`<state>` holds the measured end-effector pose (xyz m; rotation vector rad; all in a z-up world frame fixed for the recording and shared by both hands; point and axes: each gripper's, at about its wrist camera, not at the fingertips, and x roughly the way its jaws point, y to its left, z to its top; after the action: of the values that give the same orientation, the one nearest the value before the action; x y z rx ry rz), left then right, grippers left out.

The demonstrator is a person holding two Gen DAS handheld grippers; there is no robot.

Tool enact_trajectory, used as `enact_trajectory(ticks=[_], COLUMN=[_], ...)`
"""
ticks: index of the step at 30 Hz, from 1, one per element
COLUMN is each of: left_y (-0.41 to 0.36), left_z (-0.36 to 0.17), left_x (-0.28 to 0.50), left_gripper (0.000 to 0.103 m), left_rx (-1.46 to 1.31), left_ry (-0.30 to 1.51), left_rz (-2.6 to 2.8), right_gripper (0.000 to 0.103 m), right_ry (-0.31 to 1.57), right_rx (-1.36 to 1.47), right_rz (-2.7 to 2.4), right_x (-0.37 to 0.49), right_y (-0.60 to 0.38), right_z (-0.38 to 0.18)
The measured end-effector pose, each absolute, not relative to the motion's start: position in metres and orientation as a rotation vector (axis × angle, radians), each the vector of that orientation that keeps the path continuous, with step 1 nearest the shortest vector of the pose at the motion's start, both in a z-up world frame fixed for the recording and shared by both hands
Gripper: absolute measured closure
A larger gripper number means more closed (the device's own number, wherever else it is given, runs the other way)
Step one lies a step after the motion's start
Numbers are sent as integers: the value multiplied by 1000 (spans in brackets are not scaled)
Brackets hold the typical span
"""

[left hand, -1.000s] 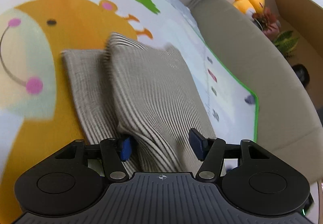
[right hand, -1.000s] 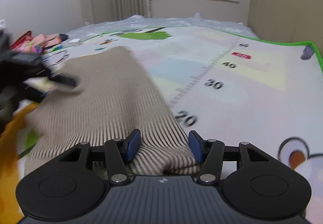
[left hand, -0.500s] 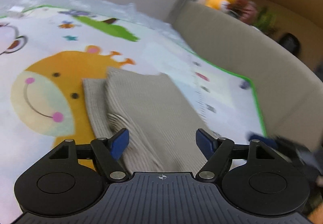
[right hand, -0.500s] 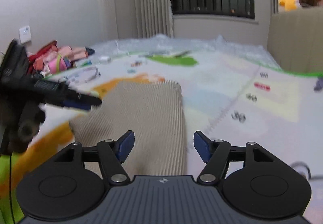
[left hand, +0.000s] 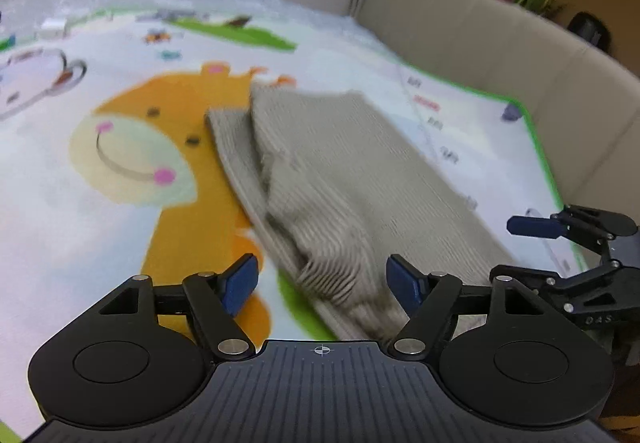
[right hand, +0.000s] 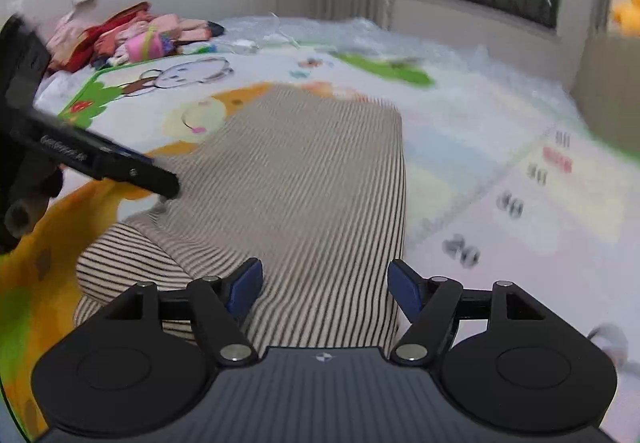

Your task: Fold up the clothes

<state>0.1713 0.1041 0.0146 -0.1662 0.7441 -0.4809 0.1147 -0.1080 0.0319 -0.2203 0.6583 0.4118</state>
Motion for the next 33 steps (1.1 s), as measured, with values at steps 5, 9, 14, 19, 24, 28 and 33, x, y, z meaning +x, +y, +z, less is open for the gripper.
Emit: enact_trajectory(ticks=[5,9,14,19,24,28,33], left_y=[87,75,76,86,116,131,126], left_z=[26,17,14,14,19,26,43], left_x=[173,175,173,167,154,148,125], left_gripper=[27,26,23,18,11,9,5], left_rx=[-173,-166,-158,-155,-136,-144,-39], left_ry=[673,706,718,714,690,657,581], left_rz=[-523,-525,-522,-499,-437,-421,-508], right_gripper=[45,44,44,36,26,24,58], right_ry=[690,657,623,653,584,540,537], right_rx=[-258,-336,-343,-454,-597,-756,-675], right_rz=[512,550,579,621,692,738,676], right_x=[103,83,73,65,41,23,47], right_y=[-85,-72,-74,-63,-56,-35,-32], right_z=[24,12,36,16,27,5,4])
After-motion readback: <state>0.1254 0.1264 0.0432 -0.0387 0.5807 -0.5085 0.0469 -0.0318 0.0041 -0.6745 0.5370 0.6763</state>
